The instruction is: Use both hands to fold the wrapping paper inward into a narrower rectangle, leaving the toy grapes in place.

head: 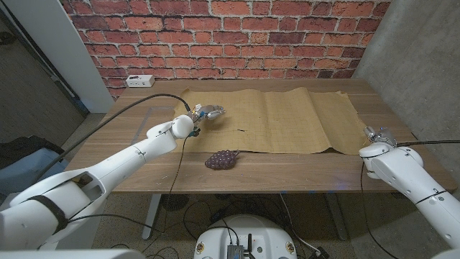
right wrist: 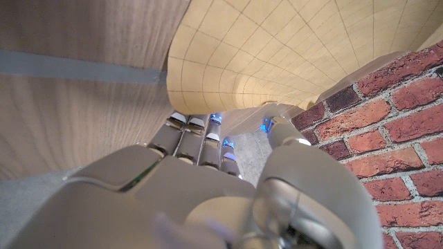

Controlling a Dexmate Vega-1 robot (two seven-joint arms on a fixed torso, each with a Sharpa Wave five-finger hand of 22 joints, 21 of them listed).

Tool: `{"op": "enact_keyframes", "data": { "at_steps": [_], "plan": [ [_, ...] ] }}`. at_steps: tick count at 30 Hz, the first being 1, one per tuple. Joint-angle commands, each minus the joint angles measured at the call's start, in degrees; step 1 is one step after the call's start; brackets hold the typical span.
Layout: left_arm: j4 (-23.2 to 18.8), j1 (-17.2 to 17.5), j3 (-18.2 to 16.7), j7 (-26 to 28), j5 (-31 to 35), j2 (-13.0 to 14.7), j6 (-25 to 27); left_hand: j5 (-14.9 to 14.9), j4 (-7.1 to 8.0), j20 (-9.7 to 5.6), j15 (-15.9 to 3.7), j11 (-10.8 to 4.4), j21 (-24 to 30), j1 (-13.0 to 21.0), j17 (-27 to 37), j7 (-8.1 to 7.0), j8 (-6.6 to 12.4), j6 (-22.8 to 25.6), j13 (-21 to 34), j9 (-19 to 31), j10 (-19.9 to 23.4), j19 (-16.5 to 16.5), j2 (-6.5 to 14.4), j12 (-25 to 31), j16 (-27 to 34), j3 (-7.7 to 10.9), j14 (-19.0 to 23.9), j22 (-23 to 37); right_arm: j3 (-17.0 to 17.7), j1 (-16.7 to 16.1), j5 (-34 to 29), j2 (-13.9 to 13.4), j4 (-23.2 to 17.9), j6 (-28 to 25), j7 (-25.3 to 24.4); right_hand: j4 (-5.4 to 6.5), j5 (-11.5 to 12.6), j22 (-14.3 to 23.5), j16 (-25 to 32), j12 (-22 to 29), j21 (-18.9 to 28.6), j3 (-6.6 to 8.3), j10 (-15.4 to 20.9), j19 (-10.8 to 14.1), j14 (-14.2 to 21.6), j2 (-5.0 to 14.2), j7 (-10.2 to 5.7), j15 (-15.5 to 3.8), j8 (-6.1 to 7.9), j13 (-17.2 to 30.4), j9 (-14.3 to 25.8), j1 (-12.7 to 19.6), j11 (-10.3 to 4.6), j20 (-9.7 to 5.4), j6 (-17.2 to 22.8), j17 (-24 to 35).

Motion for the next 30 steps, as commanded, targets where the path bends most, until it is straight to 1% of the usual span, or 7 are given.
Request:
{"op": "enact_keyframes", "data": {
  "at_steps": [1,3,5,7,14,22,30],
  "plan": [
    [-0.4,0.3,-0.3,0.2,0.0,0.2,0.2,-0.2,0.05,0.04,-0.11,-0.04,-0.4,0.3,0.0,-0.03,-0.22,-0.2,0.3,0.2,0.0,0.4,0.0,-0.1,-0.2,0.43,0.0,0.3,1.1,-0.3,3.5,-0.5,0.4,1.1,1.3,-1.17,0.4,0.8,1.4,1.0,3.4,0.25,3.1,8.3,3.5,-0.34,0.2,-0.44,0.5,0.3,0.1,2.9,0.49,3.71,-0.3,0.3],
    [-0.4,0.3,-0.3,0.3,0.0,0.2,0.1,-0.2,0.06,0.04,-0.15,0.0,-0.4,0.3,0.0,-0.07,-0.24,-0.2,0.3,0.2,0.0,0.4,0.0,-0.1,-0.3,0.45,0.0,0.3,0.0,1.0,3.3,-0.5,0.3,-2.5,-0.5,-1.33,0.4,0.8,0.8,1.2,3.7,0.19,4.3,9.0,2.7,-0.9,0.79,-0.09,0.7,0.3,0.1,3.9,0.84,3.61,0.3,0.2],
    [-0.4,0.3,-0.3,0.4,0.0,0.2,0.0,-0.2,0.07,0.03,-0.18,0.03,-0.4,0.3,0.0,-0.04,-0.25,-0.2,0.3,0.2,0.0,0.4,0.0,-0.2,-0.3,0.46,-0.1,0.3,-0.6,2.2,3.4,0.1,0.1,-5.6,-2.5,-0.88,0.1,0.8,-3.6,-1.2,1.5,-0.75,-0.3,3.9,-6.5,-1.99,0.74,1.28,0.67,0.3,0.1,5.7,0.48,4.59,0.7,-0.2],
    [-0.4,0.4,-0.4,0.4,-0.1,0.2,-0.1,-0.2,0.08,0.03,-0.18,0.03,-0.4,0.3,0.0,0.02,-0.24,-0.2,0.3,0.2,0.0,0.4,0.0,-0.2,-0.3,0.47,-0.1,0.3,-0.8,2.7,3.5,0.3,0.1,-7.3,-3.1,-0.45,0.0,0.7,-4.8,-1.9,0.5,-1.56,-1.9,2.0,-9.2,-2.1,0.72,2.21,0.89,0.3,0.1,5.8,0.15,5.41,1.6,-0.2],
    [-0.5,0.4,-0.4,0.3,0.0,0.4,-0.3,-0.2,0.09,0.01,-0.17,-0.03,-0.5,0.3,0.0,-0.02,-0.27,-0.2,0.3,0.2,0.0,0.4,0.0,-0.2,-0.3,0.52,-0.1,0.3,-1.9,6.7,3.4,3.0,0.7,-17.7,-7.4,-0.7,-0.2,0.6,-6.8,-2.2,-0.8,-2.81,-4.2,0.1,-12.9,-2.34,2.25,1.33,2.43,0.4,0.2,7.2,0.09,4.28,7.9,-0.3],
    [-1.2,0.6,-0.5,0.6,0.2,0.6,-0.3,-0.2,0.09,-0.04,-0.25,-0.04,-0.5,0.2,0.0,0.01,-0.29,-0.1,0.3,0.2,-0.1,0.4,0.0,-0.3,-0.3,0.53,-0.1,0.3,-2.3,9.7,2.0,5.6,1.8,-25.3,-8.7,-0.41,-0.6,0.6,-4.8,-0.1,0.4,-4.67,-0.1,5.0,-7.3,-2.76,5.83,-1.09,3.7,0.6,0.3,9.4,0.7,1.19,17.5,0.3],
    [-1.5,0.8,-0.6,0.7,0.3,0.6,-0.2,-0.2,0.04,-0.16,-0.34,-0.07,-0.6,0.2,0.0,0.0,-0.3,-0.1,0.3,0.2,-0.1,0.5,-0.2,-0.4,-0.3,0.53,-0.1,0.3,-5.3,12.8,-1.2,5.4,2.7,-30.9,-7.5,-0.73,-0.2,1.2,2.8,4.4,2.6,-7.38,9.6,10.3,3.8,-2.78,4.24,-5.83,4.52,1.8,0.4,12.4,0.35,-0.81,30.6,5.9]
  ]
}}
